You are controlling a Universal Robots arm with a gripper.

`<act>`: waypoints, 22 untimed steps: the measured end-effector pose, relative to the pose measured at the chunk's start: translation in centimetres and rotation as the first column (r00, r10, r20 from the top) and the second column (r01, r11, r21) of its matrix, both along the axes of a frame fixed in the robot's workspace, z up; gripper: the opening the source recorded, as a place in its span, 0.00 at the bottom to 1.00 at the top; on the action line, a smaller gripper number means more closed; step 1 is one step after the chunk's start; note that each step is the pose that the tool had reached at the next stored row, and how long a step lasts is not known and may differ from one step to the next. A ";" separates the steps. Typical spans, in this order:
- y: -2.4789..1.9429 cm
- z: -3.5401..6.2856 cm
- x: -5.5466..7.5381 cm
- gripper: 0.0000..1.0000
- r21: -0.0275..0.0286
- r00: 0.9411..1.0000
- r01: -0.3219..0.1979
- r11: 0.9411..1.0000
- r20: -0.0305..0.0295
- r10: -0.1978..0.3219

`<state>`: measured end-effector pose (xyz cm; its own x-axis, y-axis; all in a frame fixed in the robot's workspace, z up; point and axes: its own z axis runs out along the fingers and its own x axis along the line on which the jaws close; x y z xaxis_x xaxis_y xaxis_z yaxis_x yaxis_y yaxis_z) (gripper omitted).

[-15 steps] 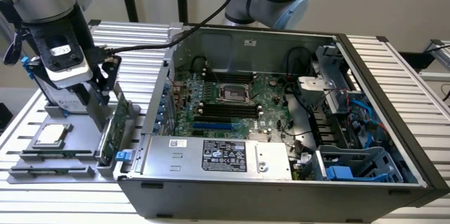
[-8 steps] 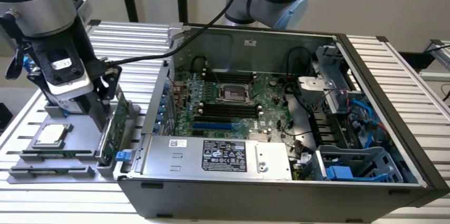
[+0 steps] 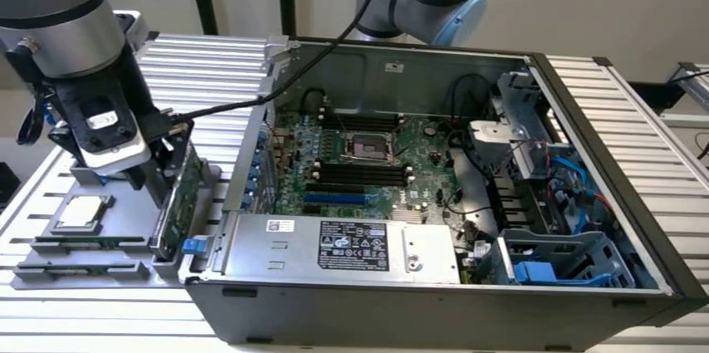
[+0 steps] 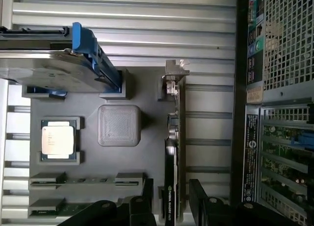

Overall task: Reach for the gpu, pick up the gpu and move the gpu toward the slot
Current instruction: 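Pick up the gpu and move the gpu toward the slot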

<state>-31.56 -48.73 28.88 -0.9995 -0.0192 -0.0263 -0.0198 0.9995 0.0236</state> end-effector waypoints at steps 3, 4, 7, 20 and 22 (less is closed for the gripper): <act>0.00 -0.55 0.1 0.42 0.000 1.000 0.000 1.000 0.000 0.000; 0.00 -0.72 0.2 0.42 0.000 1.000 0.000 1.000 0.000 0.000; 0.00 -1.28 0.3 0.42 0.000 1.000 0.000 1.000 0.000 0.000; 0.44 -3.63 0.4 0.42 0.000 1.000 0.000 1.000 0.000 0.000; 0.70 -3.97 0.4 0.42 0.000 1.000 0.000 1.000 0.000 0.000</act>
